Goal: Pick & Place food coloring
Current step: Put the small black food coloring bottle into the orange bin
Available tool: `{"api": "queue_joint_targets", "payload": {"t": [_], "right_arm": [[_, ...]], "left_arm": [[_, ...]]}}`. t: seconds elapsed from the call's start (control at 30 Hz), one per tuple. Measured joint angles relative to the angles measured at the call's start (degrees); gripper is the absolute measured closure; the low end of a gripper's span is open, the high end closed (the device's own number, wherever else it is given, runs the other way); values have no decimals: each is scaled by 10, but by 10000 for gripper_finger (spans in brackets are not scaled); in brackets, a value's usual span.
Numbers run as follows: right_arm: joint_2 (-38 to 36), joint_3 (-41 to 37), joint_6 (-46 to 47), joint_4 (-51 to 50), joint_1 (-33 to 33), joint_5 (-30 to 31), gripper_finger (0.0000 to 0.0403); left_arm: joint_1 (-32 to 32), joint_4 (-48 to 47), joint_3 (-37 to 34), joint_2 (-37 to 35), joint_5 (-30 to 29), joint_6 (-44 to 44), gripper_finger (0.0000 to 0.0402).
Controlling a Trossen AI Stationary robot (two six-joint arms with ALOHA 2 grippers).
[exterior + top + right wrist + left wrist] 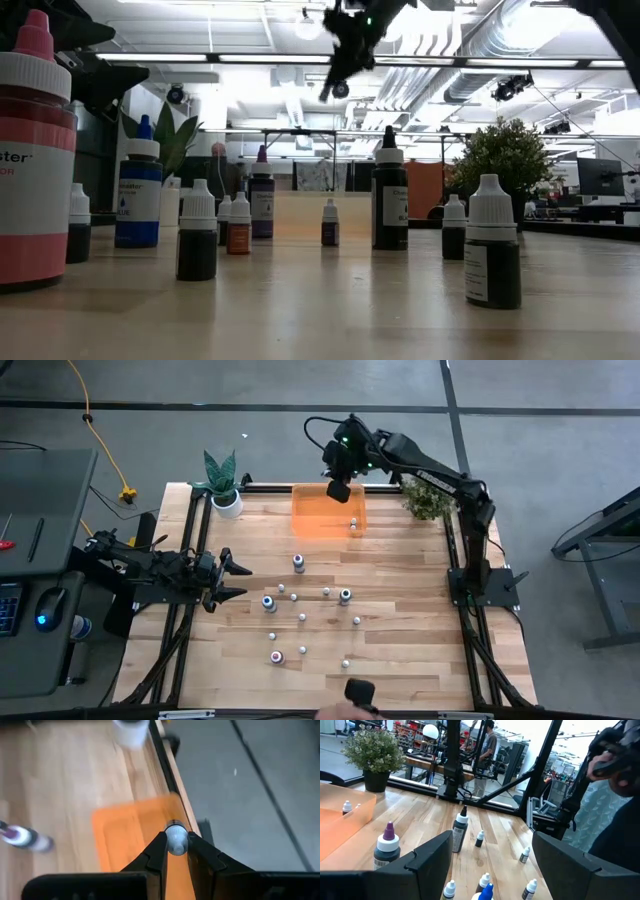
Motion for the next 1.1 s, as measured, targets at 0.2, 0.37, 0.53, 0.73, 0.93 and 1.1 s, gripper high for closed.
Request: {"api": "queue_joint_targets", "payload": {"t": [0.2,0.37,0.53,0.73,0.93,1.1], "right_arm": [[44,-6,11,-39,-25,4,351],[74,-19,23,-61,-36,5,349],[118,-19,74,-82,-42,9,349],[167,-20,126,-102,-48,25,348],[187,-20,163,-107,-54,31,348],[192,-20,187,-117,-60,36,347]], "left_arm": [[0,0,0,0,0,0,130],[0,0,0,0,0,0,130],[0,0,0,0,0,0,130],[0,0,0,0,0,0,130],[0,0,0,0,0,0,130],[0,0,0,0,0,0,130]]}}
